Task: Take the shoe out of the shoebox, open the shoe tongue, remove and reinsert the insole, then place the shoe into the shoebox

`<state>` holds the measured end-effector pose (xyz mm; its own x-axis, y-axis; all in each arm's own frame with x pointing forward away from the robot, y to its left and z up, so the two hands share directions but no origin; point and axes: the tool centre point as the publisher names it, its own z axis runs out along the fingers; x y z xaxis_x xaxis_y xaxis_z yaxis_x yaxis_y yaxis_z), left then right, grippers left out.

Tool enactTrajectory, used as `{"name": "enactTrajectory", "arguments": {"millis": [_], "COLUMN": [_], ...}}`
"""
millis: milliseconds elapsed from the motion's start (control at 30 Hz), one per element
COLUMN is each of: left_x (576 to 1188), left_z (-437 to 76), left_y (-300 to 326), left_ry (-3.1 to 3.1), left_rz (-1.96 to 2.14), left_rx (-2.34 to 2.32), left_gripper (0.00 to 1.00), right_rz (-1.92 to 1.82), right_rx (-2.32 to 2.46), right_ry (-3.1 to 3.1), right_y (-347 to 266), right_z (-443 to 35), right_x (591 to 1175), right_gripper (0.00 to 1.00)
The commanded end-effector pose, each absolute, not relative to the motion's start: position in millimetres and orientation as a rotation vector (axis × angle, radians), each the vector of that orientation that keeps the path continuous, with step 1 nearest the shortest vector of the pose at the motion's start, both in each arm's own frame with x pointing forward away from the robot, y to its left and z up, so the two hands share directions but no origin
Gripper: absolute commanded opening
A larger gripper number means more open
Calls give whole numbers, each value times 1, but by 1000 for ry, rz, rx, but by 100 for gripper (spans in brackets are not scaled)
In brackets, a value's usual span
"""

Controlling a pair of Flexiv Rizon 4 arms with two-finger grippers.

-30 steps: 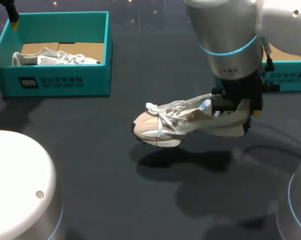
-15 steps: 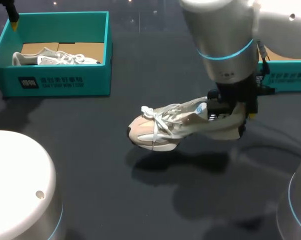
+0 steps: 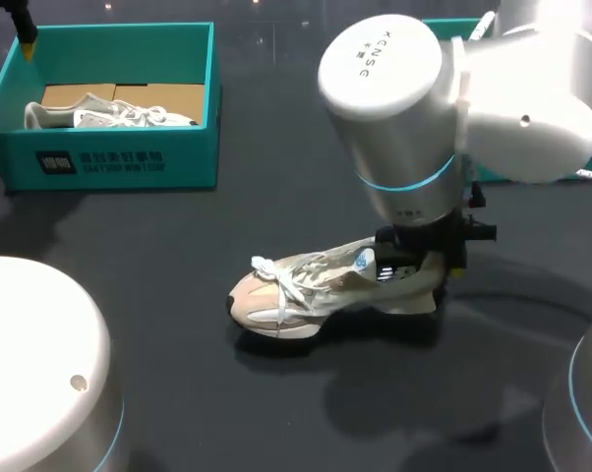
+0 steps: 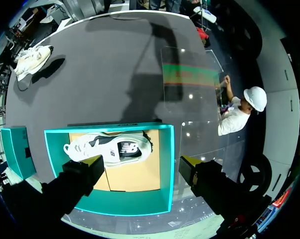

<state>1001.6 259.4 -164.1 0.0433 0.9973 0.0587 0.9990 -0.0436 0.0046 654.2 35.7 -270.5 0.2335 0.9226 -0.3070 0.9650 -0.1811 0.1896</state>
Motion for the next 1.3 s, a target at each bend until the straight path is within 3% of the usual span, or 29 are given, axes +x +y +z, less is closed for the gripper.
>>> {"name": "enactTrajectory", "arguments": {"millis": [33, 267, 1300], "left_x": [1001, 1001, 1001], "left_z": [-164, -164, -164], "left_y": [260, 260, 260], "left_ry": [-2145, -2145, -2145], "left_rz": [-73, -73, -73], "left_rx": [-2243, -2243, -2243], "left_gripper": [100, 100, 100], "right_rz": [-175, -175, -244], "right_rx": [2191, 2191, 2347], "right_ry": [1694, 1694, 1730], "right_y": [48, 48, 64], "right_z": [-276, -276, -367], "right_x": [650, 650, 668], "right_gripper": [0, 0, 0]}}
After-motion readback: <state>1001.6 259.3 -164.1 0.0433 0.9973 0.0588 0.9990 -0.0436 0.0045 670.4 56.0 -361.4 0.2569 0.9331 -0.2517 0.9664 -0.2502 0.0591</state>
